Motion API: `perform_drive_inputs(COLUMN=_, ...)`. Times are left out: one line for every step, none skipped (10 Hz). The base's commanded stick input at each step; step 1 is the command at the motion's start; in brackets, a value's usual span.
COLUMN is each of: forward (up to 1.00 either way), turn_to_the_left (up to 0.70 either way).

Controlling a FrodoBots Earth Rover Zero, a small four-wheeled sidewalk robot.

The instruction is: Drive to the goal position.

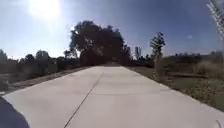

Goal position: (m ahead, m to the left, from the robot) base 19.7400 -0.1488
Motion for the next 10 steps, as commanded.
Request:
perform_drive_inputs(forward=0.7, turn_to_the_left=0.0)
perform_drive_inputs(forward=0.7, turn_to_the_left=0.0)
perform_drive_inputs(forward=0.7, turn_to_the_left=0.0)
perform_drive_inputs(forward=0.7, turn_to_the_left=0.0)
perform_drive_inputs(forward=0.7, turn_to_the_left=0.0)
perform_drive_inputs(forward=0.7, turn_to_the_left=0.0)
perform_drive_inputs(forward=0.7, turn_to_the_left=0.0)
perform_drive_inputs(forward=0.7, turn_to_the_left=0.0)
perform_drive_inputs(forward=0.7, turn_to_the_left=0.0)
perform_drive_inputs(forward=0.7, turn_to_the_left=0.0)
